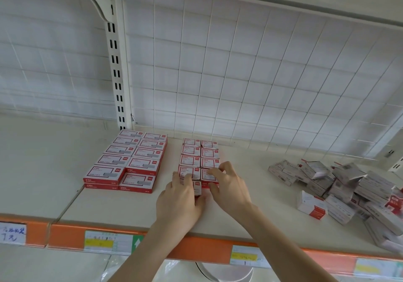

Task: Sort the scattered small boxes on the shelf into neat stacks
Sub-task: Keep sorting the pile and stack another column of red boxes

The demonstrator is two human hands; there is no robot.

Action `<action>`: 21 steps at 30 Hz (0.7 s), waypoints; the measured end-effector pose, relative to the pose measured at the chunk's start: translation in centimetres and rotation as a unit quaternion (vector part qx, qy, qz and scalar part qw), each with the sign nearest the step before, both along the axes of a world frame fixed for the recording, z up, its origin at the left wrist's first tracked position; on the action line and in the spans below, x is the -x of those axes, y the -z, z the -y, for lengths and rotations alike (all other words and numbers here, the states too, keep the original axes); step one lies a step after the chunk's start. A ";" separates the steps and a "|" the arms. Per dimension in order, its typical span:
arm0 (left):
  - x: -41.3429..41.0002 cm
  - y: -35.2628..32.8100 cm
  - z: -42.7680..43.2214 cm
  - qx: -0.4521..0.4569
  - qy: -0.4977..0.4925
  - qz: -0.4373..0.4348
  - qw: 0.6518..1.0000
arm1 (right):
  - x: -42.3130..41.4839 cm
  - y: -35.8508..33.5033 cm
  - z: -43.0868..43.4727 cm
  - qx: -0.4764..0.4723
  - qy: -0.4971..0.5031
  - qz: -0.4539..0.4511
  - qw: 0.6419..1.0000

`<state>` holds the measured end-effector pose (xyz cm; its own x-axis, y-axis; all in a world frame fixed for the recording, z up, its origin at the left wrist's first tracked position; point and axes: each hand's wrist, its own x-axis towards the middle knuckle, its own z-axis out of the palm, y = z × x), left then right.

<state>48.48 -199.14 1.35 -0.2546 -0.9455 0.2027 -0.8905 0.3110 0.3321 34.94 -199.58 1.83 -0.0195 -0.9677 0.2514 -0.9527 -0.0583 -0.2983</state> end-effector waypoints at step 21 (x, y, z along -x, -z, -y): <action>0.0 -0.3 -0.2 -0.023 0.006 -0.007 1.000 | -0.1 0.1 0.0 0.025 -0.009 0.007 1.000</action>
<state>48.44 -198.98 1.67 -0.2635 -0.9509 0.1623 -0.8820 0.3056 0.3588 35.02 -199.59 1.68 -0.0063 -0.9542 0.2992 -0.9469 -0.0905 -0.3085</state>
